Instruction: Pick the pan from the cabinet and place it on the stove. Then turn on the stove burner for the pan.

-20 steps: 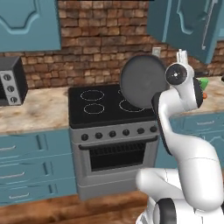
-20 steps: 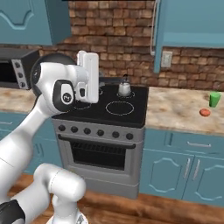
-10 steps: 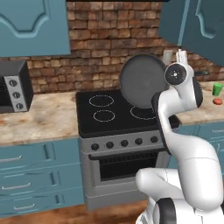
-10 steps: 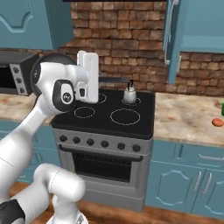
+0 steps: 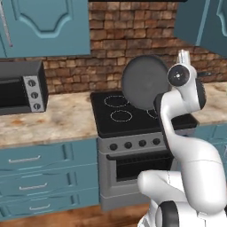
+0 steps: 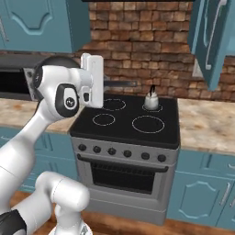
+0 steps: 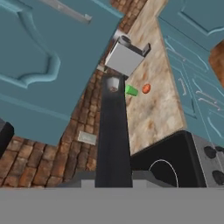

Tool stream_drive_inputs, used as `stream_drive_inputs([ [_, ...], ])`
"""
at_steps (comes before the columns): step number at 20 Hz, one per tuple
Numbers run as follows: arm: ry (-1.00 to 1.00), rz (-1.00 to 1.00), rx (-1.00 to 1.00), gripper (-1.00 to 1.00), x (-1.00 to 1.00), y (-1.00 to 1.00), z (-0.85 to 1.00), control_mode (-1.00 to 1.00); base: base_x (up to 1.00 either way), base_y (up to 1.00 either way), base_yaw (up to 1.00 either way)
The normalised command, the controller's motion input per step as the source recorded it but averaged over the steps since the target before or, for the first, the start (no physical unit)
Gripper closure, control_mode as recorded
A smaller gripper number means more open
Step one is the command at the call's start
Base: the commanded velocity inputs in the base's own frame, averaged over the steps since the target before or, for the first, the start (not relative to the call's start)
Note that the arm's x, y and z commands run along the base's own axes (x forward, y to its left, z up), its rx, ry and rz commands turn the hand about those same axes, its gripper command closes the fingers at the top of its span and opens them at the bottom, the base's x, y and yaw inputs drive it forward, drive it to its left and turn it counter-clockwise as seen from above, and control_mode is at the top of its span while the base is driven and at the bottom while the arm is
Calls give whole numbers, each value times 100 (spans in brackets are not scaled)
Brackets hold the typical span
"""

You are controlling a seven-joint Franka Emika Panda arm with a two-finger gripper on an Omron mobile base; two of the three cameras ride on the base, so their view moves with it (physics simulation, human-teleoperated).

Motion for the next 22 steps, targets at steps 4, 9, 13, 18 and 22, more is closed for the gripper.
stream_drive_inputs([
  [4,0,0,0,100,0,0,0,100,33,33,0],
  [9,0,0,0,100,0,0,0,100,23,30,1],
  [13,0,0,0,100,0,0,0,100,1,31,5],
  [18,0,0,0,100,0,0,0,100,13,38,8],
  [22,0,0,0,100,0,0,0,100,37,29,6],
])
